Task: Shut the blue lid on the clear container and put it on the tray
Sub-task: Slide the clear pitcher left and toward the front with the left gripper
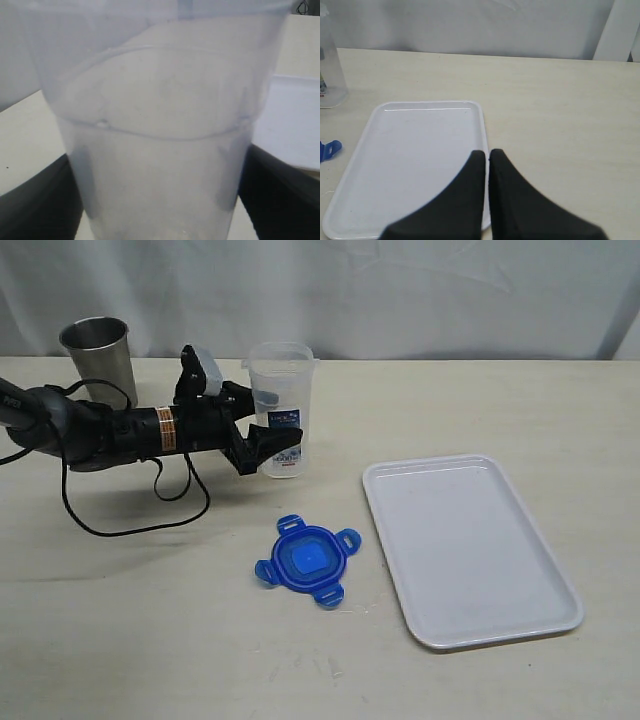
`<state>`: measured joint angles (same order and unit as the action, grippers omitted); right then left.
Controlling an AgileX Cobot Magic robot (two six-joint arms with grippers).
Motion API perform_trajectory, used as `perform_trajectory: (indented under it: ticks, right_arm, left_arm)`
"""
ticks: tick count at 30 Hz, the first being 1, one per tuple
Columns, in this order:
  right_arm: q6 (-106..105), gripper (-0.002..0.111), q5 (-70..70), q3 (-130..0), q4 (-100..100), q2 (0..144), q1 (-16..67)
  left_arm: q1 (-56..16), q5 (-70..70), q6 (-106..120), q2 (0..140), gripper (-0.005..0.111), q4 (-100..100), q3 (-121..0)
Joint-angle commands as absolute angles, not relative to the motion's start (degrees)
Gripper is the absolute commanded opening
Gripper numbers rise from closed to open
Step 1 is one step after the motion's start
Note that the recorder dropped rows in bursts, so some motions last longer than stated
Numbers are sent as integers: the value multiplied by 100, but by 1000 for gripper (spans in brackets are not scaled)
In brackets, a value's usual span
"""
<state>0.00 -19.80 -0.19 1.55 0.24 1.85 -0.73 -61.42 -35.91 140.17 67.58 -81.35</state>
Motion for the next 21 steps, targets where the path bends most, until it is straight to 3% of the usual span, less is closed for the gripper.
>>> perform_trajectory:
  ticks: [1,21]
  right_arm:
    - [-46,4,-1967,0,126,0,147]
    - [-46,4,-1967,0,126,0,147]
  left_arm:
    - [96,-6245,-3812,14001,0,7079,-8135]
    - [267,-6251,-4729,13606,0,7947,-8135]
